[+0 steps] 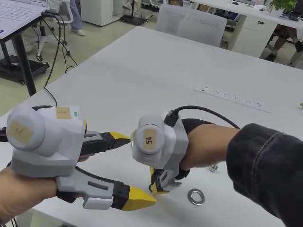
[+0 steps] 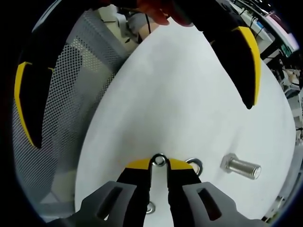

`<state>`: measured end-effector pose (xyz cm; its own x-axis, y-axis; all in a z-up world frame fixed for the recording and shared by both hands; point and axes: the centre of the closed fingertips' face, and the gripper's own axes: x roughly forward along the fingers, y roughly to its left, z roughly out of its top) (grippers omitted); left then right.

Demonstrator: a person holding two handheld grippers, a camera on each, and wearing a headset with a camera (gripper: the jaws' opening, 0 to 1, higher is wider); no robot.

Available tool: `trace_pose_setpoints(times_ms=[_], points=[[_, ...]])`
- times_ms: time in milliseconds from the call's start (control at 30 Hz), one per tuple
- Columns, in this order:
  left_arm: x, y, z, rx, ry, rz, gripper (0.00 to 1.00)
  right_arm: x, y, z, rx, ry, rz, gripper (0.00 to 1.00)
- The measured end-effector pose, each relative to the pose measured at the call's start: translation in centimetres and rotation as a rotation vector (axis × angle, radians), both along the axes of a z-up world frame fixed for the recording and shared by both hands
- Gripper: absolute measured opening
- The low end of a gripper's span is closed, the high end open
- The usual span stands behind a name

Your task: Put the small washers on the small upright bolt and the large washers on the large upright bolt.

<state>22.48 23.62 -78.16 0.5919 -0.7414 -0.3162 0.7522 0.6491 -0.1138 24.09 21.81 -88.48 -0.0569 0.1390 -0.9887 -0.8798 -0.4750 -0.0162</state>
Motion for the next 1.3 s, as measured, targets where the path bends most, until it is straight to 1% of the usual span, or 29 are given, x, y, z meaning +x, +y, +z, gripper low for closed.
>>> trace_pose_setpoints(times_ms=[167,267,467,800,1133,1300], points=[[0.0,0.0,0.0,0.002,0.000,0.001,0.81,0.0,0.0,0.0,0.004,0.003,-0.010,0.13],[0.0,0.0,0.0,0.002,0.001,0.001,0.81,0.0,-0.1,0.0,-0.004,0.001,-0.015,0.13],[0.1,-0.1,0.0,0.002,0.001,-0.002,0.81,0.1,-0.4,1.0,0.006,0.014,-0.038,0.13],[0.1,-0.2,0.0,0.003,-0.001,-0.008,0.81,0.7,-1.6,3.3,0.027,0.005,-0.067,0.13],[0.3,-0.5,0.2,0.002,-0.004,-0.022,0.81,2.6,-3.5,5.9,0.038,-0.031,-0.119,0.13],[0.4,-0.7,0.3,0.004,-0.003,-0.030,0.81,3.9,-4.7,7.1,0.043,-0.051,-0.148,0.13]])
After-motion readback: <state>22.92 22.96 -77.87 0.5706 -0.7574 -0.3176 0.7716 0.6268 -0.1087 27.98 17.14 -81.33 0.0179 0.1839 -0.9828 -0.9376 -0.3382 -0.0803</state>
